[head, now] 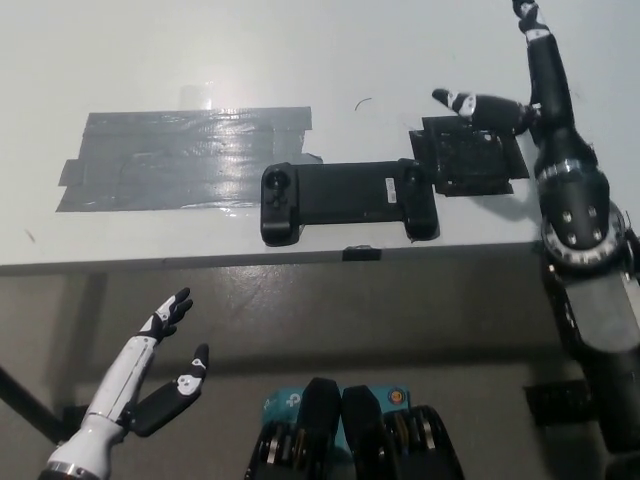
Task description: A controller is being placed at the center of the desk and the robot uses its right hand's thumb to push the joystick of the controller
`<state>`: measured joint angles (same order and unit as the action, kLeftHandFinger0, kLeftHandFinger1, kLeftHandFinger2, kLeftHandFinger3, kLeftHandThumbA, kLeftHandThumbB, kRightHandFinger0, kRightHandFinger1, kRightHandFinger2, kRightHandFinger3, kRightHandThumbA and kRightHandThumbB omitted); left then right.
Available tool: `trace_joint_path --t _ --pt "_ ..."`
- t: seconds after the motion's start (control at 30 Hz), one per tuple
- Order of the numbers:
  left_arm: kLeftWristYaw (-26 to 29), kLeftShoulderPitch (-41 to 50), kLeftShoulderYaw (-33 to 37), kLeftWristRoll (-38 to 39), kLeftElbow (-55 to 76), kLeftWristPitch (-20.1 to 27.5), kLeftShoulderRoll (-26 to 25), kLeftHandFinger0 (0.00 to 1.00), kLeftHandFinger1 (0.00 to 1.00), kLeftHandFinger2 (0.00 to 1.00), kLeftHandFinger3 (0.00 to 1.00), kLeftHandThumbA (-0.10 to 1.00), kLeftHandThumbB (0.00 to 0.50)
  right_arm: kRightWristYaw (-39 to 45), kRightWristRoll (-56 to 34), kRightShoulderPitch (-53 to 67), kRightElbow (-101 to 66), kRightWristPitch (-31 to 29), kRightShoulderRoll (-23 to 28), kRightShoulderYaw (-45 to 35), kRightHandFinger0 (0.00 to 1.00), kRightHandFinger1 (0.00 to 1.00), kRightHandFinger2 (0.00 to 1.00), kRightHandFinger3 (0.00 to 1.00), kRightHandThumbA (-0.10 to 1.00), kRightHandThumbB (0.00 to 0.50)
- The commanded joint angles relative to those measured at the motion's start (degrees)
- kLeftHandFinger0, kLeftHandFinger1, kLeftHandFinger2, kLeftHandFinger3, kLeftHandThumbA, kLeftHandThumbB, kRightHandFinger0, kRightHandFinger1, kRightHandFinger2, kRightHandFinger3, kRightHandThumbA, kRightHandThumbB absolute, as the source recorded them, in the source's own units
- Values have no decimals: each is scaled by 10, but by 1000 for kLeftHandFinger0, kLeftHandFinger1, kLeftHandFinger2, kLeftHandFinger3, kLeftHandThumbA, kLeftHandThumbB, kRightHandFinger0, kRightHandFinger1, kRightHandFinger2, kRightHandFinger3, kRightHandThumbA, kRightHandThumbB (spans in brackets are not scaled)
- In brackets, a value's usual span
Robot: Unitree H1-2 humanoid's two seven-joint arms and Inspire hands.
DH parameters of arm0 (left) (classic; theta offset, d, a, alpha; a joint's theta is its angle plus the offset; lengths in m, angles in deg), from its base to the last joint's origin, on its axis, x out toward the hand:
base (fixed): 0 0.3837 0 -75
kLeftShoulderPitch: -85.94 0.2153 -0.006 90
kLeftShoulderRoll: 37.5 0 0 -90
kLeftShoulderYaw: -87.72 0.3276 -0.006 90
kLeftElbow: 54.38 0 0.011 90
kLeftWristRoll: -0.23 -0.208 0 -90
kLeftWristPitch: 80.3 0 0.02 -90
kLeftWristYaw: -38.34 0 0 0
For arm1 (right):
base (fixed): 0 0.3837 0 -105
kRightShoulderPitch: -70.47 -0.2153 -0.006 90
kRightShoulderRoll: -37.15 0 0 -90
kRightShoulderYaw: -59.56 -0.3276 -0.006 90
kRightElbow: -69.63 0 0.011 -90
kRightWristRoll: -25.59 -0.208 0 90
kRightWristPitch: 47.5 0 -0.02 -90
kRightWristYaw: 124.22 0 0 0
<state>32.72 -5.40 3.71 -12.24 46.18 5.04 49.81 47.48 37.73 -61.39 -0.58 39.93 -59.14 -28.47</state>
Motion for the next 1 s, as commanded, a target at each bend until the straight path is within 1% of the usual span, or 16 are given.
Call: trace_joint_path --t 0.0,0.07,0.1,0.2,0.23,0.3,0.37,0.43,0.47,0.5,0.6,0.63,0.7,0.77,0.83,0.97 --pt "-7 0 -2 5 8 14 2 1000 1000 1000 1000 457 15 63 -61 88 -300 56 -4 8 1000 1000 1000 1000 1000 272" --pt "-3 8 -6 16 6 20 9 1000 1000 1000 1000 479 20 66 -79 150 -359 53 -14 20 1000 1000 1000 1000 1000 262" --pt "-3 9 -6 18 5 21 11 1000 1000 1000 1000 527 14 67 -78 165 -368 50 -14 22 1000 1000 1000 1000 1000 256" --pt "8 21 -20 57 0 40 36 1000 1000 1000 1000 786 41 70 -77 260 -406 25 -18 42 1000 1000 1000 1000 1000 228" --pt "9 24 -21 61 -1 41 40 1000 1000 1000 1000 801 44 71 -77 272 -409 25 -19 44 1000 1000 1000 1000 1000 226" --pt "20 27 -25 66 -4 56 52 1000 1000 1000 1000 916 59 65 -66 304 -403 18 -25 49 1000 1000 1000 1000 1000 257" --pt "33 32 -32 75 -10 79 74 1000 1000 1000 1000 993 70 60 -79 335 -388 18 -37 47 1000 1000 1000 1000 1000 268" --pt "33 38 -36 83 -9 84 89 1000 1000 1000 1000 1000 77 56 -81 353 -374 14 -43 44 1000 1000 1000 1000 1000 266" --pt "34 39 -41 95 -15 107 101 1000 1000 1000 1000 1000 51 55 -88 365 -364 13 -50 41 1000 1000 1000 1000 1000 250" --pt "33 42 -45 99 -18 118 109 1000 1000 1000 1000 1000 41 57 -97 375 -357 13 -55 39 1000 1000 1000 1000 1000 234" --pt "38 43 -64 108 -36 154 133 1000 1000 1000 1000 1000 32 68 -100 401 -300 -7 -74 49 1000 1000 1000 1000 1000 211" --pt "38 45 -67 109 -39 157 137 1000 1000 1000 1000 1000 46 70 -101 405 -291 -13 -76 51 1000 1000 1000 1000 1000 222" --pt "39 43 -72 106 -47 165 144 1000 1000 1000 1000 1000 38 72 -95 412 -263 -34 -83 59 1000 1000 1000 1000 1000 235" --pt "37 41 -78 111 -50 162 152 1000 1000 1000 1000 1000 59 73 -78 413 -234 -48 -85 71 1000 1000 1000 1000 1000 212" --pt "37 39 -82 111 -49 160 154 1000 1000 1000 1000 1000 50 73 -65 408 -215 -53 -86 81 1000 1000 1000 1000 1000 214" --pt "38 34 -83 100 -59 169 154 1000 1000 1000 1000 1000 78 78 -68 404 -195 -63 -88 86 1000 1000 1000 1000 1000 226"
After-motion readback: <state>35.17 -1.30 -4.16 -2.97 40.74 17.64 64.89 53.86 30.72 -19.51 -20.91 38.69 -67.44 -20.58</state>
